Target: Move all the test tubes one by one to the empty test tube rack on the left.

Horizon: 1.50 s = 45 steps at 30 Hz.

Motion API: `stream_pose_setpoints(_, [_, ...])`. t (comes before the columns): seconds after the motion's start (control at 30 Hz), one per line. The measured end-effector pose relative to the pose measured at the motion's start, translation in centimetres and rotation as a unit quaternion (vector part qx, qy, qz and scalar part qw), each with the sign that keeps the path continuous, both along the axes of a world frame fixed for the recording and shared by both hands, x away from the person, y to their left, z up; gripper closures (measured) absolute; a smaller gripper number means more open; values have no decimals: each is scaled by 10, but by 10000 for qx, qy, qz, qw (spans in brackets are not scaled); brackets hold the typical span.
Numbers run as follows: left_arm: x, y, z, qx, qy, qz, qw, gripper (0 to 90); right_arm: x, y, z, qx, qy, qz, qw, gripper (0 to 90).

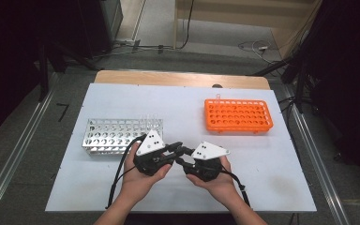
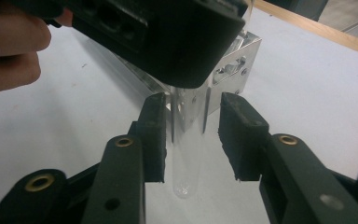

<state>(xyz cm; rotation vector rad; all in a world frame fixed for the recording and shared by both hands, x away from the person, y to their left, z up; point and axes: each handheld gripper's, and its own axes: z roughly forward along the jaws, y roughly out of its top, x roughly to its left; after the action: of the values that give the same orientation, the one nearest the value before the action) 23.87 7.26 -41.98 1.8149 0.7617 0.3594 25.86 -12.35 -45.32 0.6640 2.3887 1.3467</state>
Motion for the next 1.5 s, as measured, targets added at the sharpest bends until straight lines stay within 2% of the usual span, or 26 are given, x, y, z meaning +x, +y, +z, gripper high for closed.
stream_pose_setpoints(0.17, [0,2,1,-16,-1,16,10000,769,1,0,0,-11,77,112,9999,469])
stream_pose_setpoints(0.4, [1,5,2,-49,-35,65,10000,768,3,-3,2,69,293,239,9993,161])
stream_pose_setpoints(0.47, [2,8,3,-45,-49,90,9999,769,4,-5,3,75,307,257,9992,98])
stream_pose_setpoints(0.63, [3,15,6,-91,-70,190,9998,769,6,-12,6,198,327,249,9990,17])
stream_pose_setpoints(0.93, [5,31,11,-149,-139,377,9991,769,10,-33,11,360,355,211,9985,0])
stream_pose_setpoints(1.2, [7,44,16,-193,-190,551,9981,769,16,-60,11,447,331,-86,9984,0])
stream_pose_setpoints(1.5, [9,55,21,-151,-261,697,9971,769,20,-85,10,393,283,-370,9981,0])
